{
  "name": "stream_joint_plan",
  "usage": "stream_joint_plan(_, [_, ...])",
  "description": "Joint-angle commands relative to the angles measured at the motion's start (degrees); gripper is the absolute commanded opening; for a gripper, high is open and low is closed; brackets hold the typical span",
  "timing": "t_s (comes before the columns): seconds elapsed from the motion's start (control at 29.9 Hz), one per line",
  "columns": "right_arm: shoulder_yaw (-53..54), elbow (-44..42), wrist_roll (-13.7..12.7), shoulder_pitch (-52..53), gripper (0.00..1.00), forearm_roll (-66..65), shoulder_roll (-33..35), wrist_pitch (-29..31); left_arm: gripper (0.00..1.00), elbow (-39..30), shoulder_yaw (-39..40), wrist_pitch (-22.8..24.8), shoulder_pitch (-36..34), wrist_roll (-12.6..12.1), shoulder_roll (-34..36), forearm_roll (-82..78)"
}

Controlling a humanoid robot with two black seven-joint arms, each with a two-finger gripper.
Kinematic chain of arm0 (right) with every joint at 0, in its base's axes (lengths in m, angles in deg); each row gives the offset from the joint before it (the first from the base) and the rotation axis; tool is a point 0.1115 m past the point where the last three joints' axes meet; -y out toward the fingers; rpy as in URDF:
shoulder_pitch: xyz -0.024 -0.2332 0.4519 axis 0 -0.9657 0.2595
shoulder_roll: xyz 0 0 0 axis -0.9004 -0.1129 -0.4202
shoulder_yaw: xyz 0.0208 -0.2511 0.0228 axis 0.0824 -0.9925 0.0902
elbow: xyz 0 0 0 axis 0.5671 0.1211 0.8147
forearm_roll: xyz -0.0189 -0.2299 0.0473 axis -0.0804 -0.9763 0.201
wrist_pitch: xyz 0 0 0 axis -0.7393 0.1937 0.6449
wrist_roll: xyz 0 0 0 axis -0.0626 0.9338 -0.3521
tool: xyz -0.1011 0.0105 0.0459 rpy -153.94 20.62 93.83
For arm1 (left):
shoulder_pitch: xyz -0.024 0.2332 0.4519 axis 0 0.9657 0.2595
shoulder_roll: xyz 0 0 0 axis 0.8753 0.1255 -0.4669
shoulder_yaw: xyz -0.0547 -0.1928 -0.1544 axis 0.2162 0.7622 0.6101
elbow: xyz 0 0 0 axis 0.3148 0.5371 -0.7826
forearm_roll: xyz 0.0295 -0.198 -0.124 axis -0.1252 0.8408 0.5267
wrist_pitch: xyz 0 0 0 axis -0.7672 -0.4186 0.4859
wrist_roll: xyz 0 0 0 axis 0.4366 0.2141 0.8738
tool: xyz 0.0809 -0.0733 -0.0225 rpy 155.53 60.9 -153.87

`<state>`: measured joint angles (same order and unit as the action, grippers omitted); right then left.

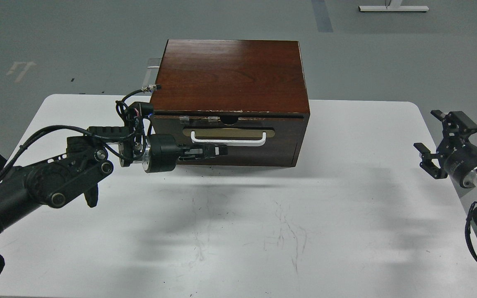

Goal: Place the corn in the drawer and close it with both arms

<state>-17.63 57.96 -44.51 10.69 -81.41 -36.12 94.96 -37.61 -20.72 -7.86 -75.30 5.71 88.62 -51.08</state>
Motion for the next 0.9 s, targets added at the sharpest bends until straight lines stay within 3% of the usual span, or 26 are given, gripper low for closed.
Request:
stream_joint_plan(0.0, [0.00,-0.04,0.00,0.00,1.00,0.00,0.10,-0.01,0.00,0.52,0.08,0.01,-0.29,-0.01,-0.13,0.00])
stream_joint_plan(0.54, [0.00,-0.13,0.00,0.00,1.00,0.00,0.01,0.08,0.00,-0.09,0.08,0.01,-0.29,-0.01,0.74,0.18])
stream_joint_plan(0.57, [0.00,-0.13,0.00,0.00,1.00,-0.09,0.01,0.08,0.04,-0.35,0.08,0.01,-0.29,-0.01,1.01,0.18])
stream_joint_plan(0.6, [0.00,-0.13,0.00,0.09,1.00,-0.09,0.10,0.08,0.28,-1.75,0.08,0.01,0.06,-0.01,1.88,0.52])
stream_joint_plan(0.64, [0.00,-0.22,0.00,0.26,1.00,-0.09,0.10,0.08,0.47,-4.37,0.00,0.01,0.50,-0.01,4.07,1.14])
stream_joint_plan(0.77, [0.09,-0.40,0.00,1.14,1.00,-0.44,0.28,0.08,0.52,-14.05,0.17,0.01,1.03,-0.01,11.98,4.12])
stream_joint_plan(0.84, [0.09,-0.48,0.00,2.02,1.00,-0.53,0.28,0.08,0.66,-18.80,0.96,0.01,1.03,-0.01,16.03,9.73])
stream_joint_plan(0.87, [0.09,-0.48,0.00,2.98,1.00,-0.53,0.28,-0.01,0.89,-20.12,1.49,0.01,1.03,-0.01,17.52,15.76])
